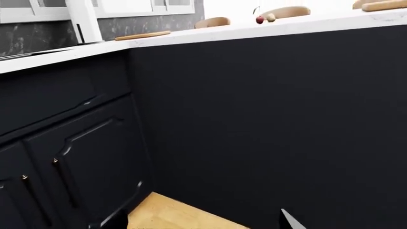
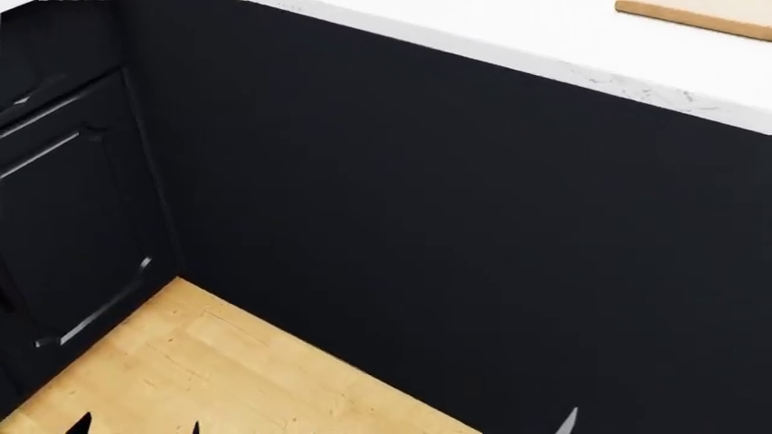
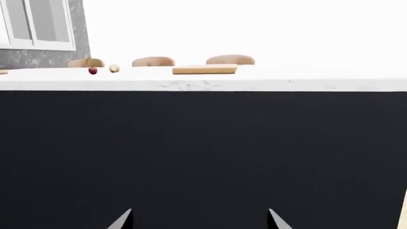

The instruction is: Place the cherry and the sweet potato on separate cutting boards.

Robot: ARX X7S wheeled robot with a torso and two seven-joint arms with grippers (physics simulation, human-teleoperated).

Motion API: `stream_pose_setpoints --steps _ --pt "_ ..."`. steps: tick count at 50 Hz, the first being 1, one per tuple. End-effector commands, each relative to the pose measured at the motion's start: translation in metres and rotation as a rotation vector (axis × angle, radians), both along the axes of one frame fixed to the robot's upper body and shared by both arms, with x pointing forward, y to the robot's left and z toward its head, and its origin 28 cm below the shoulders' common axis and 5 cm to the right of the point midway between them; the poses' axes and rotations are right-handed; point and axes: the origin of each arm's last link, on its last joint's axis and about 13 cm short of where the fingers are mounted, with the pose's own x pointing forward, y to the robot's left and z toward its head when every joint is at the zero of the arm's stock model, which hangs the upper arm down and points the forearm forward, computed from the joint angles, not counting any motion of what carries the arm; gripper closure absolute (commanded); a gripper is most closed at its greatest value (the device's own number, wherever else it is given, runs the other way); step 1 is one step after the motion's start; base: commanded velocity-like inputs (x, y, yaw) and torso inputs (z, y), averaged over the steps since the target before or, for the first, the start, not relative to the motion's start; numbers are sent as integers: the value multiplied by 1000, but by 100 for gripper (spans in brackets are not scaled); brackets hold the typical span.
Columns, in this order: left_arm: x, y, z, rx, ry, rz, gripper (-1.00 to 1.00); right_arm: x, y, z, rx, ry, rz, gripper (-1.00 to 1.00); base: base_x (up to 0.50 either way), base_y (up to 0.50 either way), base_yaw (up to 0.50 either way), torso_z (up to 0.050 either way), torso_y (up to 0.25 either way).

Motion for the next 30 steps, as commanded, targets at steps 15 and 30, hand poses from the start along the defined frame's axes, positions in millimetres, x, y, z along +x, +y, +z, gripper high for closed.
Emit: stream_pose_setpoints --steps 15,30 --pt "1 -1 4 -62 -11 -9 -100 -1 -2 1 17 -14 -25 -100 -224 429 -376 0 0" --pt "1 -1 4 -61 -11 -8 -100 -1 -3 2 23 -18 -42 -100 -193 444 -376 0 0"
